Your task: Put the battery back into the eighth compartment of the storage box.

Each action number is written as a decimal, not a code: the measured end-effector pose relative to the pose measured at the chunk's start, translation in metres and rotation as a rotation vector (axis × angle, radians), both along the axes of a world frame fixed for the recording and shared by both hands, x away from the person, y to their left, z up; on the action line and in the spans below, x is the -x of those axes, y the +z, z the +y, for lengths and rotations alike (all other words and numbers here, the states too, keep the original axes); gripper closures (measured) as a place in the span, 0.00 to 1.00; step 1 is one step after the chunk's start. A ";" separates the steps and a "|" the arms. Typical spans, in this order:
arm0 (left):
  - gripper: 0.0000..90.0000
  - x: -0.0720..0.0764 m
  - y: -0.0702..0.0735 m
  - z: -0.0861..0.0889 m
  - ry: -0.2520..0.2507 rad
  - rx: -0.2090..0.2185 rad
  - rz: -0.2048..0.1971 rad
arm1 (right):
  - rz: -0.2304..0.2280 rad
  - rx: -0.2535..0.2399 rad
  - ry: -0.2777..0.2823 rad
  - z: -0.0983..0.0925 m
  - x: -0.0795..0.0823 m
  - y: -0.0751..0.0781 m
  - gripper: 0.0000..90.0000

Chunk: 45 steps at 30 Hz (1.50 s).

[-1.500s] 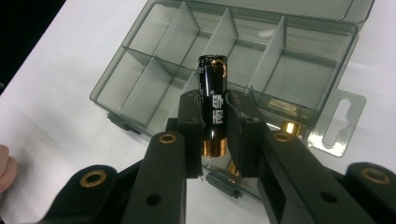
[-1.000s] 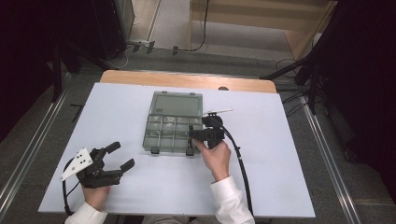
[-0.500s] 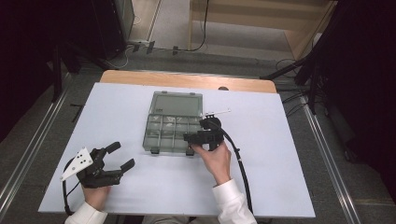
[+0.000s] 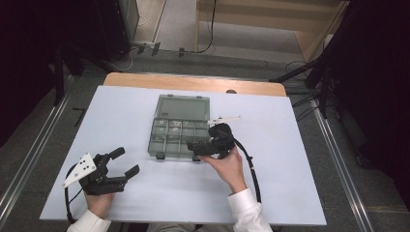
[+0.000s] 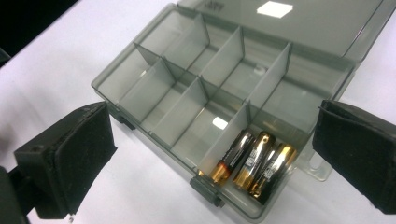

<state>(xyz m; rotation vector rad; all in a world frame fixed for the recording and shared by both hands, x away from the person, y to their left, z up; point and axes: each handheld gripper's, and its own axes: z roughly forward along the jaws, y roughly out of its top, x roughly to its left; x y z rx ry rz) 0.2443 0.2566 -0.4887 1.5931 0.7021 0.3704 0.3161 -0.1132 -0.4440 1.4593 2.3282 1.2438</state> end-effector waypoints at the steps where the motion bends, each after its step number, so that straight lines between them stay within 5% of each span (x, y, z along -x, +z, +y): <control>1: 0.15 0.000 0.000 0.000 0.000 -0.001 0.000 | -0.019 -0.008 -0.001 -0.002 0.002 0.001 0.00; 13: 0.15 0.001 -0.001 0.000 0.007 -0.008 0.002 | -0.165 -0.048 -0.045 -0.044 0.022 0.001 0.00; 20: 0.15 0.001 -0.001 0.000 0.012 -0.007 0.005 | -0.293 -0.092 -0.070 -0.073 0.040 0.000 0.00; 34: 0.15 0.001 -0.002 -0.001 0.015 -0.021 0.006 | -0.301 -0.075 -0.118 -0.115 0.060 -0.023 0.00; 45: 0.15 0.001 -0.001 -0.001 0.013 -0.017 0.005 | -0.360 -0.085 -0.195 -0.150 0.080 -0.033 0.00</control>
